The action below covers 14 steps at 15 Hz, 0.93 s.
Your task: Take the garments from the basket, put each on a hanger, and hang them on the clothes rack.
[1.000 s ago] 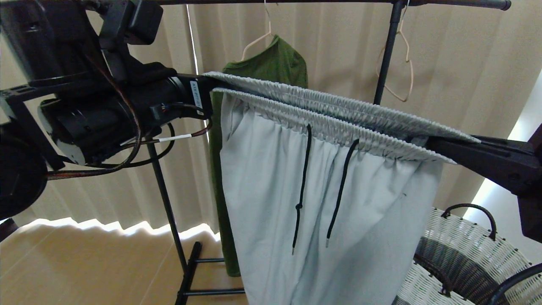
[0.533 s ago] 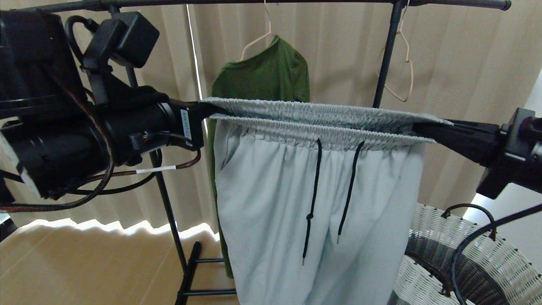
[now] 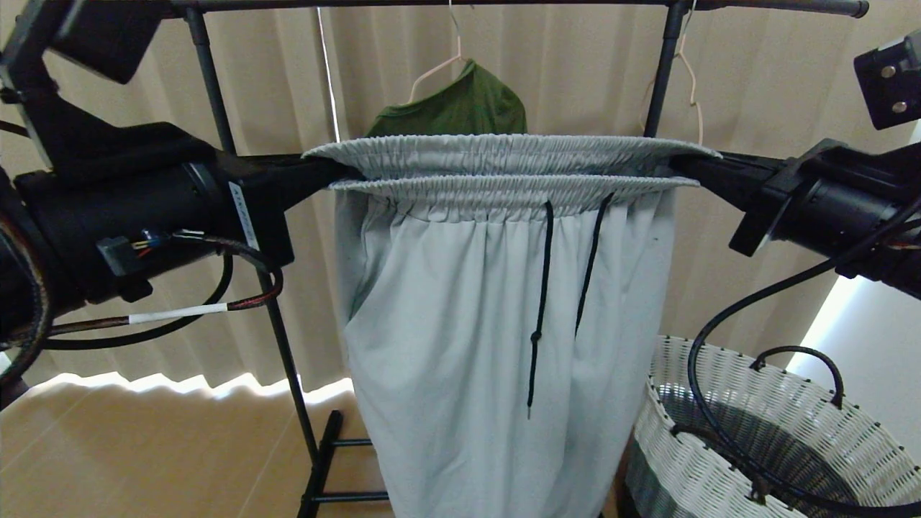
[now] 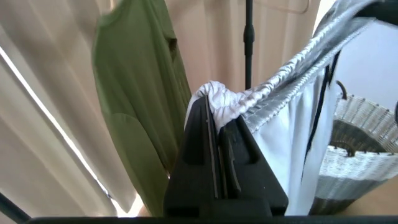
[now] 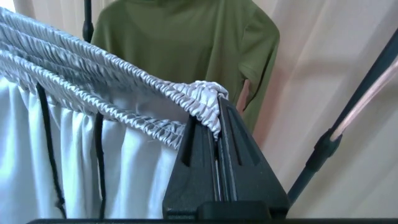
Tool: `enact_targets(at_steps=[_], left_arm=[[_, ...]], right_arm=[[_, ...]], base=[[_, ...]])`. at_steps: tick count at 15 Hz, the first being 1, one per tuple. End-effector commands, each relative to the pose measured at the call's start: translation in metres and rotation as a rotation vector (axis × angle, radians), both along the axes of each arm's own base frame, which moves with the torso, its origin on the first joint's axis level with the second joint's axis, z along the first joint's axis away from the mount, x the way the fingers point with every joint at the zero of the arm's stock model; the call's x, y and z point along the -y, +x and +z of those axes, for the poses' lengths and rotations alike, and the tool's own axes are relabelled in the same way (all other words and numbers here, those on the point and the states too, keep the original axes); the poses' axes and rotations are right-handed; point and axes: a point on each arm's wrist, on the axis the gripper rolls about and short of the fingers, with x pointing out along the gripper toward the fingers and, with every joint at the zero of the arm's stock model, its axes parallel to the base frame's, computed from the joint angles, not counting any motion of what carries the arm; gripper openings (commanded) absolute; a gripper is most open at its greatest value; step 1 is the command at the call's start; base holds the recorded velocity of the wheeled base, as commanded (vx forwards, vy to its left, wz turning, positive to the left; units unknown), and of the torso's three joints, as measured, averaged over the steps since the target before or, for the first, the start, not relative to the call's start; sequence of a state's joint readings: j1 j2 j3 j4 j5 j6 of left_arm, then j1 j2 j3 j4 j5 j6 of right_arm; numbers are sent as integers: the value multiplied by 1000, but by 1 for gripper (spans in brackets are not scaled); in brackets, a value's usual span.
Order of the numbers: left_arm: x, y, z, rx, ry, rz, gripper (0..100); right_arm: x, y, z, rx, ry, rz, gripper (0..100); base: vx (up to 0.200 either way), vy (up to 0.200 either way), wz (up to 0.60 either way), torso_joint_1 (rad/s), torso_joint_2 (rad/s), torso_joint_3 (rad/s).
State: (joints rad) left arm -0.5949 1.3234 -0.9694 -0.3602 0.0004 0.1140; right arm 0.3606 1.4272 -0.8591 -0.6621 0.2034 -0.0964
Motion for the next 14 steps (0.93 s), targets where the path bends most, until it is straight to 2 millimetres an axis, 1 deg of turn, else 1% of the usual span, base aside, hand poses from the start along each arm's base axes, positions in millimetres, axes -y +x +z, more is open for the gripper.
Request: enact_targets(at_steps=[1, 10, 11, 14], left_arm=[[-2, -4, 1, 8, -4, -1, 0], [-2, -3, 2, 26, 11, 1, 0], [-2, -3, 3, 27, 10, 1, 0], [-2, -1, 2, 27, 13, 10, 0]], right_arm=[[-1, 2, -3, -13, -5, -1, 0], [-1, 3, -3, -18, -1, 1, 0], [-1, 3, -3, -19, -1, 2, 100], [-1, 2, -5, -24, 0, 1, 100]], base=[[0, 0, 0, 0, 0, 0], [0, 0, 0, 0, 0, 0], [0, 0, 0, 0, 0, 0], [0, 0, 0, 0, 0, 0]])
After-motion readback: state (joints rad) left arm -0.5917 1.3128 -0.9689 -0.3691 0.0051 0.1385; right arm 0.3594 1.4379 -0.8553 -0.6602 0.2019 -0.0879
